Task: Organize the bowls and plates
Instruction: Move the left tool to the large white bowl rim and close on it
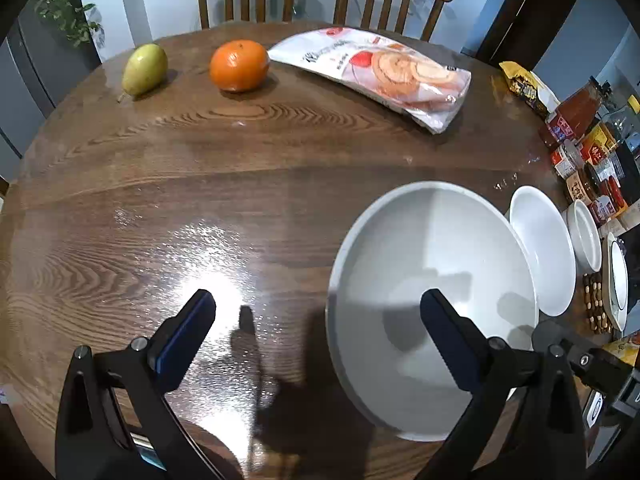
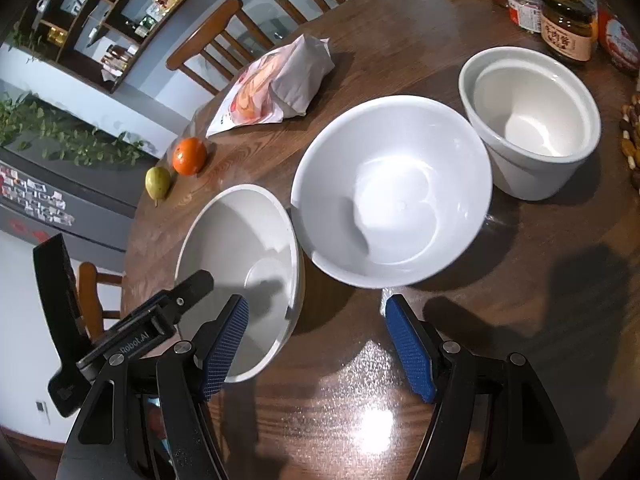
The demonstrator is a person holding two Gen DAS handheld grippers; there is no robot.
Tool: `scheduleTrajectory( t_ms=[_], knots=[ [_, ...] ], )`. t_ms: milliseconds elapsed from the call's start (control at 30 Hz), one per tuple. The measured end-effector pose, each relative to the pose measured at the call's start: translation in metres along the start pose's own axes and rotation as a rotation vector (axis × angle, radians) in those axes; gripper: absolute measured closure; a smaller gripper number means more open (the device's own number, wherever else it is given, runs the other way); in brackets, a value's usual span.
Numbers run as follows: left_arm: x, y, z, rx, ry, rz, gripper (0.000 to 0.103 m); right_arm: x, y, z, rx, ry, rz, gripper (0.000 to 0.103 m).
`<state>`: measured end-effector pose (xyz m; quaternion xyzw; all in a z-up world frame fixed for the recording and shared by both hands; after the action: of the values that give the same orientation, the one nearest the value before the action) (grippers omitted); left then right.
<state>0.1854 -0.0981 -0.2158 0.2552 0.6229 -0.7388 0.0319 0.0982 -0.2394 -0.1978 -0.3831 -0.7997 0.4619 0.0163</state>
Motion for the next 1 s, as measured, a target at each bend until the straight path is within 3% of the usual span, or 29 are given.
scheduleTrajectory(
  t_ms=[300, 567, 633, 767, 867, 1000],
  knots=[
    [0.003, 0.011, 0.012, 0.017, 0.031, -0.026, 0.003, 0.004, 0.017, -0.002, -0.004, -0.019, -0.046, 0.031],
    [0.005, 0.016, 0.019, 0.017, 0.075, -0.039, 0.015, 0.003, 0.021, -0.003, 0.001, -0.040, -0.049, 0.031],
    [0.005, 0.017, 0.020, 0.018, 0.082, -0.046, 0.022, 0.003, 0.021, -0.006, -0.004, -0.051, -0.046, 0.031],
    [0.008, 0.021, 0.022, 0.016, 0.088, -0.064, 0.032, 0.003, 0.023, -0.012, -0.017, -0.072, -0.054, 0.040],
    [0.010, 0.022, 0.024, 0.014, 0.097, -0.070, 0.047, 0.003, 0.025, -0.015, -0.007, -0.086, -0.058, 0.042],
    [0.011, 0.025, 0.028, 0.014, 0.104, -0.077, 0.050, 0.002, 0.030, -0.015, -0.002, -0.092, -0.068, 0.060]
  ],
)
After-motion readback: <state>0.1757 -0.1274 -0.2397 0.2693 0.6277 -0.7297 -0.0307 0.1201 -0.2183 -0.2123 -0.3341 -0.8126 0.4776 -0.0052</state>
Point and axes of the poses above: each gripper's, at about its wrist camera, not at the fingertips, and y roughly the way its jaws point, z to its right, x to its underside, the point moved 10 cm from there along y, roughly the way its jaws point, and after that the axes turned 2 degrees about -x, right-handed, at the moved point
